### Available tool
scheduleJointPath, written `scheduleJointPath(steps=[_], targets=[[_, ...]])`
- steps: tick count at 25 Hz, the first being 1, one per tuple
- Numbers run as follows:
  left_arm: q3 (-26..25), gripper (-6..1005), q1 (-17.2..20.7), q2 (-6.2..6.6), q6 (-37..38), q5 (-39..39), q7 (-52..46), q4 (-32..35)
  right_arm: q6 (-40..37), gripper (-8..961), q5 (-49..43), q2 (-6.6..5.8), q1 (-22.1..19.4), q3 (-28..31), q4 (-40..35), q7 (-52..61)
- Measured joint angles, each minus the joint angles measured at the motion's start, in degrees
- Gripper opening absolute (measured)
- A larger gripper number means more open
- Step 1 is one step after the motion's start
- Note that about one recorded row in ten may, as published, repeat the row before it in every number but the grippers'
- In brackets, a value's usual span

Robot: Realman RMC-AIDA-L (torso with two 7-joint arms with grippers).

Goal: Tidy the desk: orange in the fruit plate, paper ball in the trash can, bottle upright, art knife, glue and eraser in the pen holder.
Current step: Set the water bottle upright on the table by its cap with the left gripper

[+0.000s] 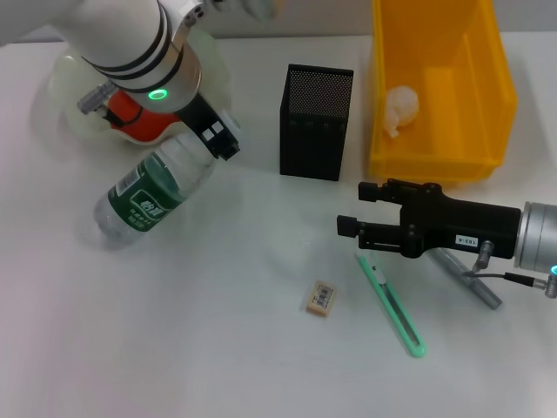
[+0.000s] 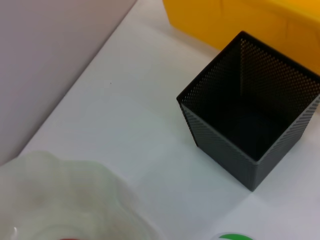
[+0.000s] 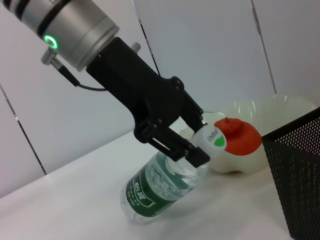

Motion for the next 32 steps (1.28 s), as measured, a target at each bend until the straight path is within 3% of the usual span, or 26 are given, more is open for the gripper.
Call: scheduleJointPath(steps=[10,16,21,32], targets=[[-2.5,441,7.9,0.34,0.8,-0.2,0.5,11.6,0.1,773,0.1,0.01,0.4,0.0,0.0,0.1],[-4.2,440,11.7,0.39,0.7,-1.4,2.0,14.6,0.2,773,0.1,0.01,0.7,0.0,0.1,0.3],[-8.3,443,14.4,0.43,0.7,-6.8,4.9,17.1,0.2,773,0.1,0.09,1.2,0.0,0.4,0.5],[-15.4,451,17.7,0.49,-0.1,-15.7,11.7,18.1,0.2,772,0.1,0.18,1.5,0.0,0.5,1.2]])
